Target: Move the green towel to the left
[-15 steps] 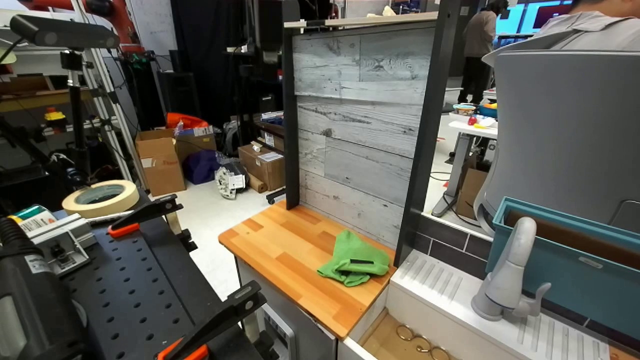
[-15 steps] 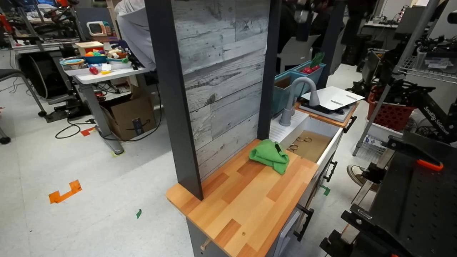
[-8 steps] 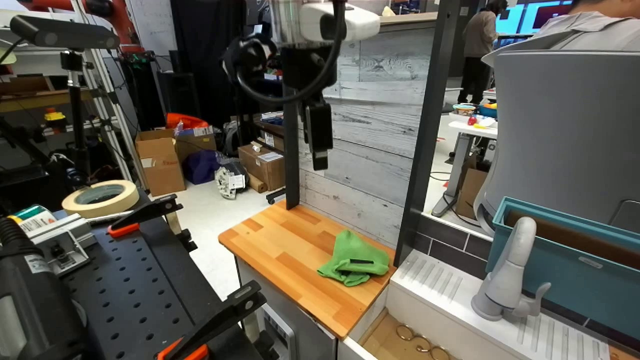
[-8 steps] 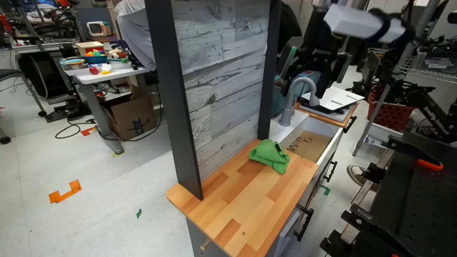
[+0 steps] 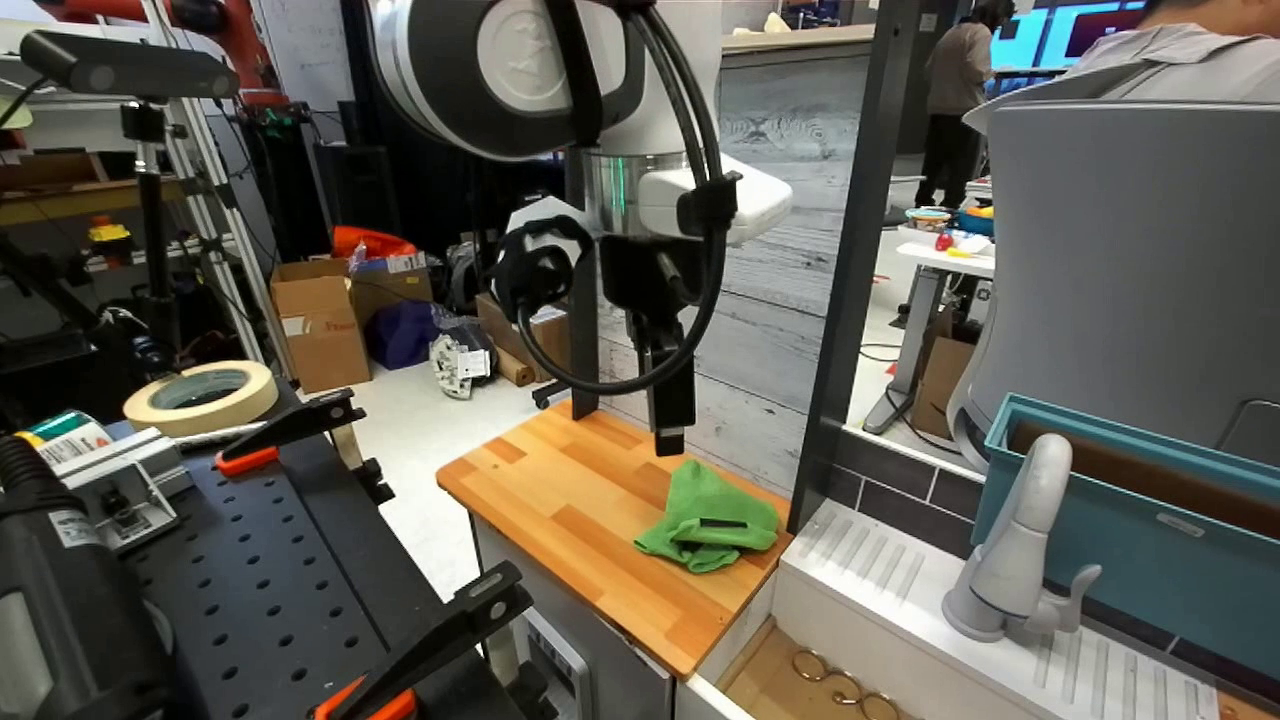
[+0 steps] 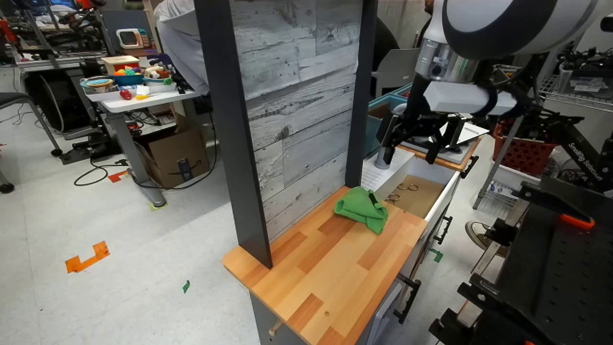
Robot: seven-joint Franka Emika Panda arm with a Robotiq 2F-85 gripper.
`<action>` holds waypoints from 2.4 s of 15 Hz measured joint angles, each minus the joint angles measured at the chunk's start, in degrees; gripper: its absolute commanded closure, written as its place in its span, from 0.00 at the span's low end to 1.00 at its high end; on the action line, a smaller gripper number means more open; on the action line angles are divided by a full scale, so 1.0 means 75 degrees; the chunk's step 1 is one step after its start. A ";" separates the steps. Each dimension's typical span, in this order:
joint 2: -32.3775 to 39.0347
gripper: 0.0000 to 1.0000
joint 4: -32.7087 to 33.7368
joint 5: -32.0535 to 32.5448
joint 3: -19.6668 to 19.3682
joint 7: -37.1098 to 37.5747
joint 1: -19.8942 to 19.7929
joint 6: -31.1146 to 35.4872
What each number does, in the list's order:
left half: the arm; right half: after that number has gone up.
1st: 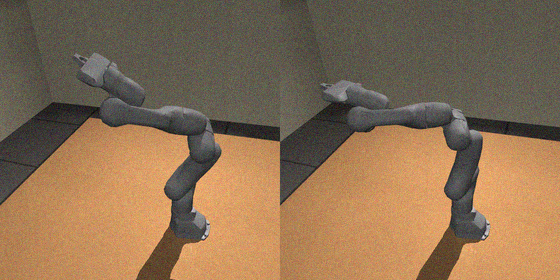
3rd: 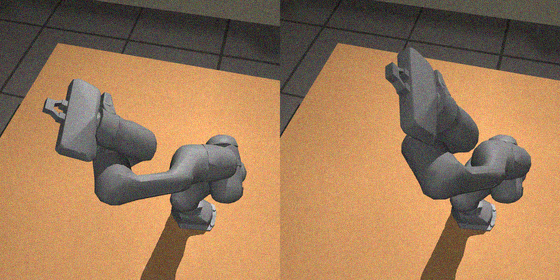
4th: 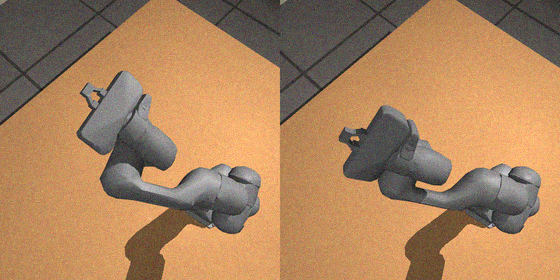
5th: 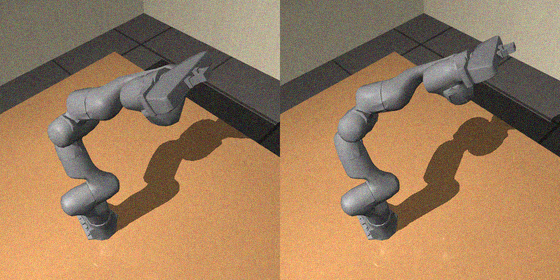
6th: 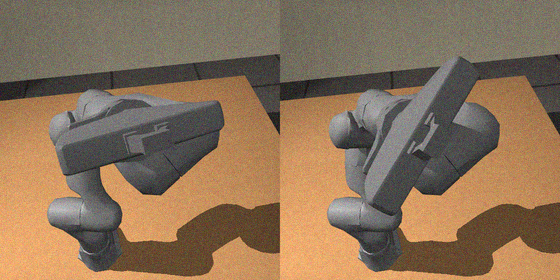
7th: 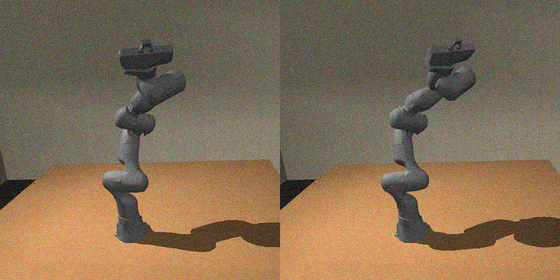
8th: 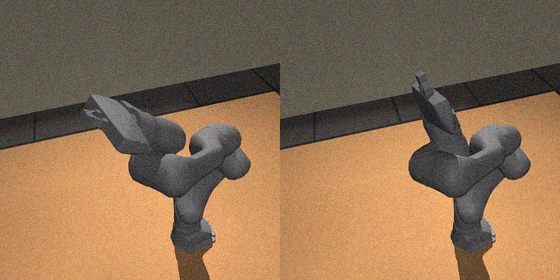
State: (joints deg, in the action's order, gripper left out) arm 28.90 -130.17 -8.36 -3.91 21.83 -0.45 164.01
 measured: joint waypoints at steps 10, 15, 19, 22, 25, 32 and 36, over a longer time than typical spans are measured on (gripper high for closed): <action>0.0567 0.00 0.0437 -0.0010 -0.0532 0.0487 0.0585 0.0232; 0.1851 0.00 0.1567 -0.0013 -0.0529 0.0496 0.0632 0.0163; 0.2852 0.00 0.2451 -0.0013 -0.0567 0.0562 0.0854 0.0153; 0.3454 0.00 0.2967 -0.0013 -0.0591 0.0574 0.1016 0.0148; 0.3881 0.00 0.3335 -0.0013 -0.0650 0.0588 0.1112 0.0147; 0.4432 0.00 0.3865 -0.0005 -0.0702 0.0564 0.1130 -0.0063; 0.4538 0.00 0.3861 0.0039 -0.0661 0.0381 0.1364 -0.0057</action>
State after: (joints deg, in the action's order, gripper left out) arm 62.93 -101.21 -8.07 -8.86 24.68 9.78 163.59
